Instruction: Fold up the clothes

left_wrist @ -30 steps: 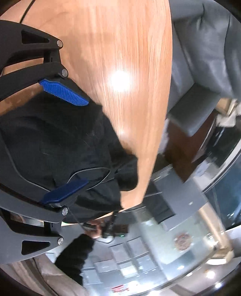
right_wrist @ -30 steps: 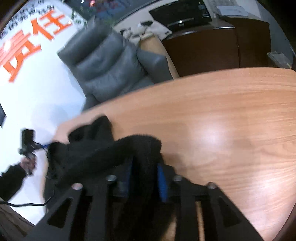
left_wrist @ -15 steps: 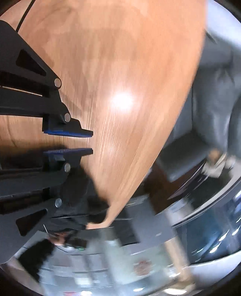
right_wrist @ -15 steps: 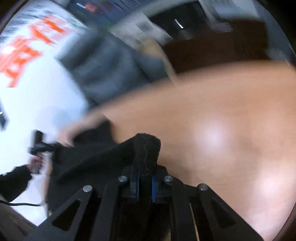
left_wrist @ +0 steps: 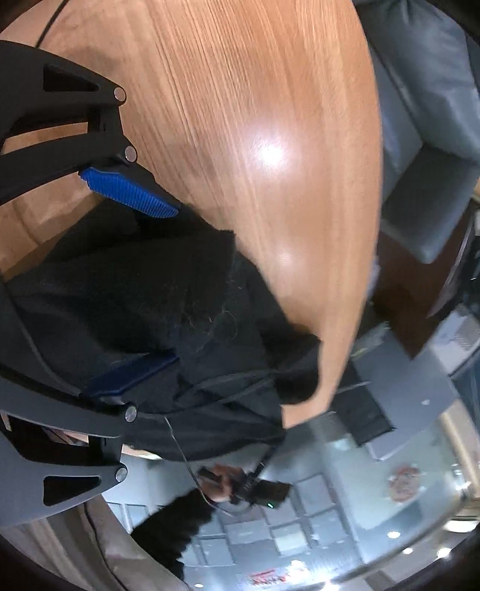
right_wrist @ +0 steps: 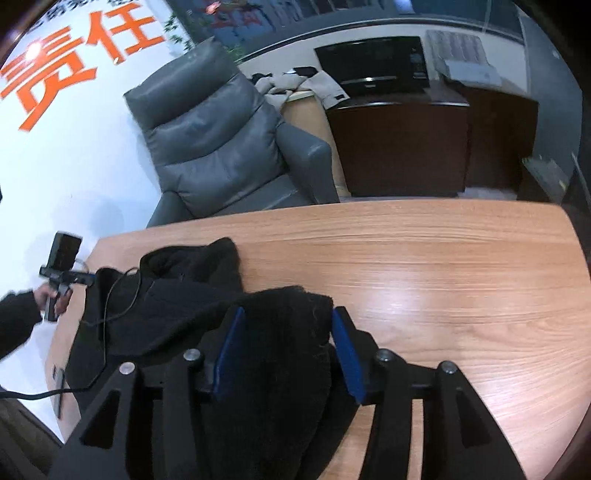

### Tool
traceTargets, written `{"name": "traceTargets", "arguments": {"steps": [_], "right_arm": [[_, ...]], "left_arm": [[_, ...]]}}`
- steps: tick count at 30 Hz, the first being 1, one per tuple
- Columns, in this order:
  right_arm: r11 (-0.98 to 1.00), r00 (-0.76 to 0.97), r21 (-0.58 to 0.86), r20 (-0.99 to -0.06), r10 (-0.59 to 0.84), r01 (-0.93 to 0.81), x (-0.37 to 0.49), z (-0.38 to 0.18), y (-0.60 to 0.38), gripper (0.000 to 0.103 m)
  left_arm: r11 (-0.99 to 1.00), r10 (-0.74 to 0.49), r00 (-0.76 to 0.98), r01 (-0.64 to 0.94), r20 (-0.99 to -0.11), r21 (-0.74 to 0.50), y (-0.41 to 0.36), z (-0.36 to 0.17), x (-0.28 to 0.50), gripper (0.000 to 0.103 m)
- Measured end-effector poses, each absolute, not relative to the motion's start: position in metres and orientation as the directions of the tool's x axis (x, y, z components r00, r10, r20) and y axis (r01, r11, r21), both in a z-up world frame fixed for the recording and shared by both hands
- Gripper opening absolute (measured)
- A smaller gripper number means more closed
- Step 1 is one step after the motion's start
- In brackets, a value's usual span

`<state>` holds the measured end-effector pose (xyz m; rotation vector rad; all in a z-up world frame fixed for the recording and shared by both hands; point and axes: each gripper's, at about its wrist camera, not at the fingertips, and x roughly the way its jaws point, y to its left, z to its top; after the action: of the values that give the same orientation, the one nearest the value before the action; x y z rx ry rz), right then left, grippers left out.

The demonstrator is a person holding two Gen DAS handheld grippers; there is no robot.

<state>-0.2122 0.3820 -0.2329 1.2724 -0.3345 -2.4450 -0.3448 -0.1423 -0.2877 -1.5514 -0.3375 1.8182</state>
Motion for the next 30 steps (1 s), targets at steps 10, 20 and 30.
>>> {"name": "traceTargets", "arguments": {"steps": [10,20,30], "right_arm": [[-0.889,-0.543,0.369,-0.704,-0.459,0.272,-0.211,-0.234,0.351,0.047],[-0.814,-0.386,0.375,-0.740,-0.551,0.443,-0.213,-0.238,0.320,0.047],[-0.849,-0.379,0.386,-0.771,-0.512,0.362,-0.263,-0.274,0.320,0.048]], "left_arm": [[-0.671,0.734,-0.115,-0.271,-0.669,-0.690,-0.169,-0.282,-0.353,0.012],[-0.561,0.769,-0.341,0.047,-0.541,-0.827,-0.227,-0.323,-0.347,0.019],[-0.630,0.748,-0.304,-0.046,-0.590,-0.775,-0.212,-0.311,-0.352,0.038]]}}
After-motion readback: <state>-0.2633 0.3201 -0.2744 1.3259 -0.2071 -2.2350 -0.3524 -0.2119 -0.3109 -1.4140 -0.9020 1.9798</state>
